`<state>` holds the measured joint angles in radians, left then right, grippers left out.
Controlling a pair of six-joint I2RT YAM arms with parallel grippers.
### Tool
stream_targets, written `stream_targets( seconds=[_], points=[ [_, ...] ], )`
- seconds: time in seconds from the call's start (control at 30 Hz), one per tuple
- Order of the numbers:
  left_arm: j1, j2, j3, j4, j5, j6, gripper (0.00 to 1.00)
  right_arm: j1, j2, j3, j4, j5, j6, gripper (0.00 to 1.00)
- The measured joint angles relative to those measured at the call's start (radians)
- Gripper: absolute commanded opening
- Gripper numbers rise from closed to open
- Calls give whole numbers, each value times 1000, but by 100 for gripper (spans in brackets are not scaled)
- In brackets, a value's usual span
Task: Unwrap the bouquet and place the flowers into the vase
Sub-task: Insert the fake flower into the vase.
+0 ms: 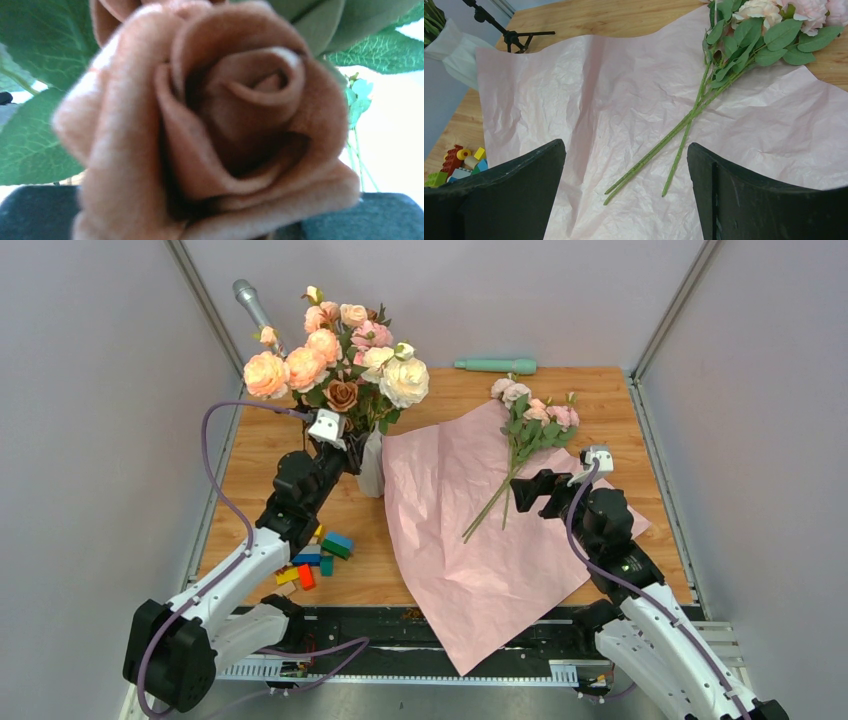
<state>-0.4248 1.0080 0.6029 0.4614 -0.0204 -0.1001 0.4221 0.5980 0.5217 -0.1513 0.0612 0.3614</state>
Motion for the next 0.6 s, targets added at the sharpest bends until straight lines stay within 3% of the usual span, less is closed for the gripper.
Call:
stream_targets(
  seconds=[0.33, 0.47, 0.6],
  points=[
    [0, -56, 0, -75, 12, -12, 58, 0, 0, 0, 0, 0, 0, 93],
    [0, -103, 0, -103, 11, -24, 81, 0, 0, 0, 0, 0, 0, 93],
    [0, -159, 0, -156, -20, -63, 97, 0, 7, 1, -3, 11, 9, 90]
  ],
)
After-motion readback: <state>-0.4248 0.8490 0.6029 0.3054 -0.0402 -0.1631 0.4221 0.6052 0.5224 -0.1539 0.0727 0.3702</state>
